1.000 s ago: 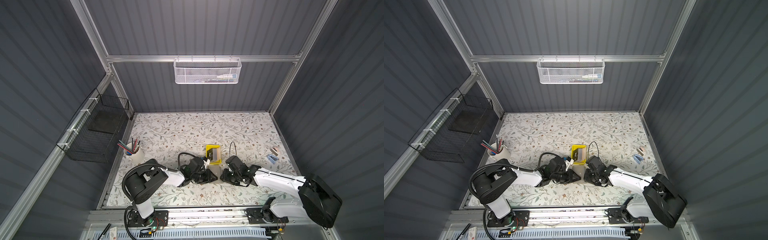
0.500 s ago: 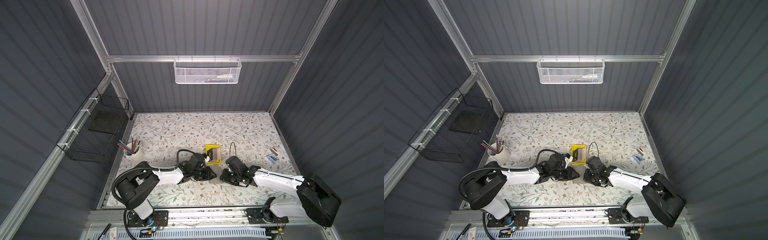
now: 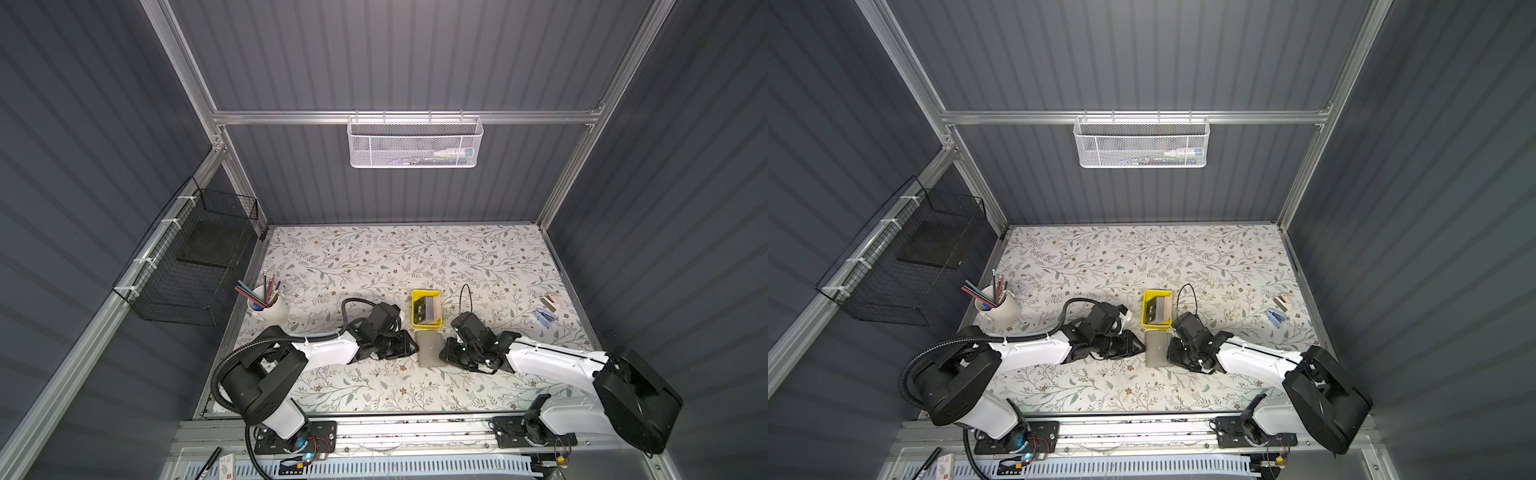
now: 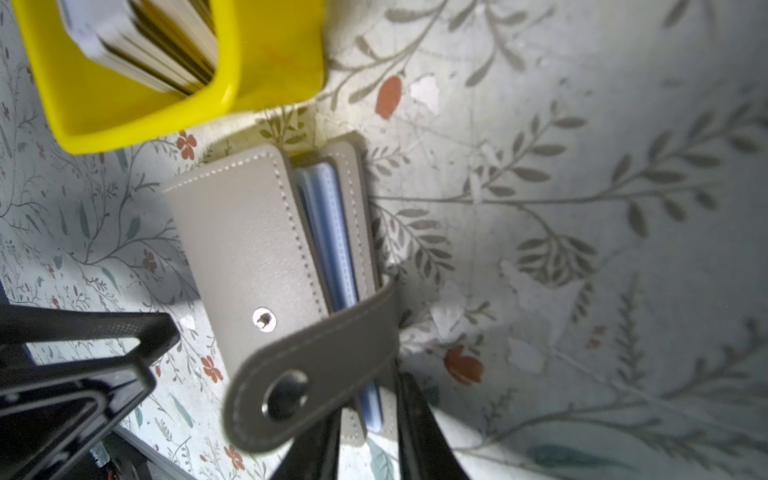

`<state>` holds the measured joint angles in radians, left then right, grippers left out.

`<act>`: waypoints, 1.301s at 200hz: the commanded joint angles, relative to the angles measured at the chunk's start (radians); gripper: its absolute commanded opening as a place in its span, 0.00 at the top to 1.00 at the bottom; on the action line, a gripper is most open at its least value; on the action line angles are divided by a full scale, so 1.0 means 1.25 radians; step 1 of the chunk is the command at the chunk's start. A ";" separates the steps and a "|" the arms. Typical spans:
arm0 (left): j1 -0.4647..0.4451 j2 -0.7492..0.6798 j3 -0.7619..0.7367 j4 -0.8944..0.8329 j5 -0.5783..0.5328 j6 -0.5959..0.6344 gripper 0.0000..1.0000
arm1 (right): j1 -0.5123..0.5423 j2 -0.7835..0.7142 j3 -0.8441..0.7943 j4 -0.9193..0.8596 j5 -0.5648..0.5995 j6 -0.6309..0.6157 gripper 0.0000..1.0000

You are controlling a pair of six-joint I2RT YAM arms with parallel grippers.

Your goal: Put the credit cards into the card holder

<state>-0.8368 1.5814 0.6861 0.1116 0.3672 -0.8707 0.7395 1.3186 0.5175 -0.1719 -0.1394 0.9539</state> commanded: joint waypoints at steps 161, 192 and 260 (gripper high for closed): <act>-0.062 0.136 0.021 0.128 0.030 -0.032 0.74 | 0.002 0.002 -0.005 0.001 -0.023 -0.017 0.72; -0.076 0.141 0.036 0.112 0.016 -0.031 0.74 | 0.001 0.001 -0.003 0.002 -0.027 -0.018 0.69; -0.128 0.173 0.076 0.059 -0.022 -0.021 0.73 | 0.002 0.003 0.007 -0.014 -0.023 -0.026 0.73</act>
<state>-0.9356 1.7451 0.7612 0.2356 0.3138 -0.9051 0.7322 1.3106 0.5175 -0.2012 -0.1493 0.9367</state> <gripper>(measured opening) 0.264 0.287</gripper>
